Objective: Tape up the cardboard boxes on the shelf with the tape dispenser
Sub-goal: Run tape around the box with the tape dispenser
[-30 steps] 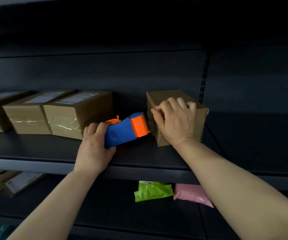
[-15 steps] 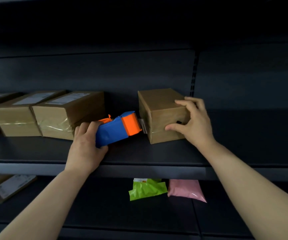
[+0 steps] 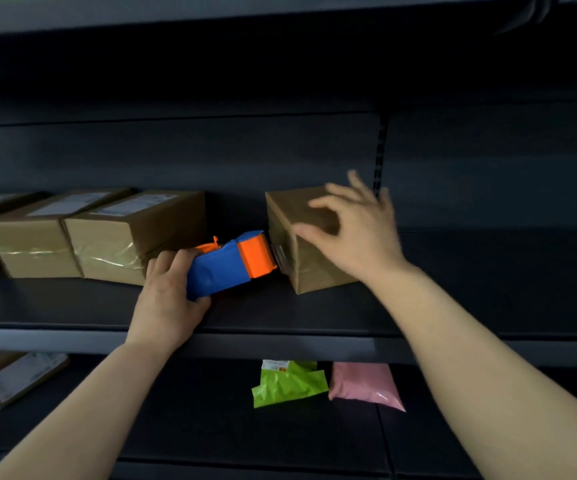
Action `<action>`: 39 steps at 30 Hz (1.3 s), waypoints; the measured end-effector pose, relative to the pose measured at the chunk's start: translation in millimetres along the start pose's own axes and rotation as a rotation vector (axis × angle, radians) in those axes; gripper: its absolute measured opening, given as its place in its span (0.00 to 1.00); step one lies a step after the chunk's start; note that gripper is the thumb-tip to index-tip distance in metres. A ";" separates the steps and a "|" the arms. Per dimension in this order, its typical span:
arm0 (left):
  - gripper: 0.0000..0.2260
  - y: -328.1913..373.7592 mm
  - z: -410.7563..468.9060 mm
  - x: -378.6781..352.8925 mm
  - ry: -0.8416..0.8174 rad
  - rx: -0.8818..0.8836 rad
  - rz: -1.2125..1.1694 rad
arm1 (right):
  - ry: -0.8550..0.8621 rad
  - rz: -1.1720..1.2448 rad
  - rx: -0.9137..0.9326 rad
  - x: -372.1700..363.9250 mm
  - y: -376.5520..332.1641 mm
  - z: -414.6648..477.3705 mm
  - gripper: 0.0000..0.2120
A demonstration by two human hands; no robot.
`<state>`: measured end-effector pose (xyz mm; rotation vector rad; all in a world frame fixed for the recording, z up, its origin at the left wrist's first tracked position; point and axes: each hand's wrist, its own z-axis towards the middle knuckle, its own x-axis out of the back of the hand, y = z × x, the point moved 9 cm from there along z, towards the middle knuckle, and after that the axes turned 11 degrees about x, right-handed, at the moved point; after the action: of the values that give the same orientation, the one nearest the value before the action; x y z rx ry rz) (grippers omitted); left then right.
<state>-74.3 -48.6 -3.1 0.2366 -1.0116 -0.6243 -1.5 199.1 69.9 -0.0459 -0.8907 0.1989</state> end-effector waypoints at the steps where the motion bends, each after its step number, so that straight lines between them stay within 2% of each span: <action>1: 0.29 0.1 0.4 0.4 0.000 -0.001 -0.004 | -0.033 -0.031 0.027 -6.8 -20.0 11.5 0.31; 3: 0.29 -0.1 0.5 0.7 -0.004 0.001 -0.007 | -0.167 -0.117 -0.004 -30.9 -41.0 27.7 0.31; 6: 0.30 -1.2 -0.7 0.8 -0.003 -0.016 -0.017 | -0.292 -0.189 -0.080 -49.5 -30.2 29.9 0.22; 8: 0.32 5.8 -2.7 1.4 -0.020 -0.098 -0.040 | -0.305 -0.125 -0.062 -41.6 -17.3 20.5 0.21; 10: 0.34 22.6 -8.2 0.5 -0.059 -0.264 -0.042 | -0.329 -0.042 -0.041 -27.1 -4.8 8.6 0.21; 13: 0.35 50.1 -17.7 -1.6 -0.088 -0.450 0.050 | -0.373 0.018 0.012 -9.5 6.5 -9.1 0.20; 19: 0.33 77.6 -25.7 0.0 -0.100 -0.581 0.109 | -0.328 0.037 0.062 2.9 17.7 -26.7 0.21; 23: 0.32 54.4 -9.2 3.4 -0.116 -0.513 0.145 | -0.308 0.047 0.066 9.1 30.5 -33.8 0.22; 26: 0.34 23.9 3.2 14.3 -0.153 -0.411 0.109 | -0.288 0.104 -0.021 20.4 61.8 -46.7 0.23; 39: 0.30 31.1 -5.1 21.9 -0.114 -0.476 0.090 | -0.238 0.125 -0.012 25.4 78.3 -54.1 0.22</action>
<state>-50.0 -37.0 24.3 -0.2640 -0.9475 -0.7821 44.0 283.1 45.8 -0.0907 -1.1271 0.3207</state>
